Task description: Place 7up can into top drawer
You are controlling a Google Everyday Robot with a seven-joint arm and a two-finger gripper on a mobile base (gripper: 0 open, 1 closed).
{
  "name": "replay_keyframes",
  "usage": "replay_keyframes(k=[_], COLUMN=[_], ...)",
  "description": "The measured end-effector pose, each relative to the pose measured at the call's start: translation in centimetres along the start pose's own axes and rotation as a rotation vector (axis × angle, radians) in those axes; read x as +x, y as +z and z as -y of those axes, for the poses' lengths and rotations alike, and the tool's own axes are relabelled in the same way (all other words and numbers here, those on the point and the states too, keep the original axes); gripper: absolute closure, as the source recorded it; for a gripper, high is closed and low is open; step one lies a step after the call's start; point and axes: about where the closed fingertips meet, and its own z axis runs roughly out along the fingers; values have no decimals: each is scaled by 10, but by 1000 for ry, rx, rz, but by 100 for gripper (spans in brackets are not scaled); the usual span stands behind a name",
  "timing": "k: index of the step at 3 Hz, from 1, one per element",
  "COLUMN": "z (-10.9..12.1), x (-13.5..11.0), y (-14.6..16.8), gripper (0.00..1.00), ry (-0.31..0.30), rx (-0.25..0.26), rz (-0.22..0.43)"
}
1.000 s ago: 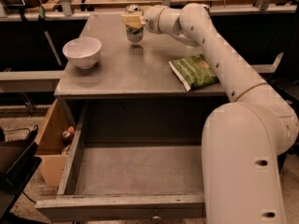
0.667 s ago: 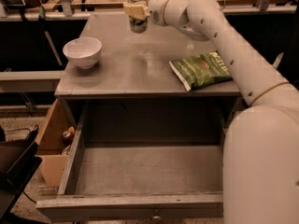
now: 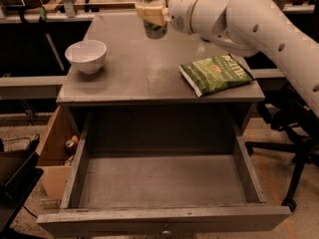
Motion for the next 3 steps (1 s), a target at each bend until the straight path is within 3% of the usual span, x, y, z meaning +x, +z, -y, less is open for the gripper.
replay_keyframes(k=[1,2,3], z=[-60,-109,-136], x=[13,45,78], y=[-41,-94,-147], gripper=[100,100,100], ry=[-25,-40,-15], rx=[-92,-192,-248], rz=[-22,-45,-55])
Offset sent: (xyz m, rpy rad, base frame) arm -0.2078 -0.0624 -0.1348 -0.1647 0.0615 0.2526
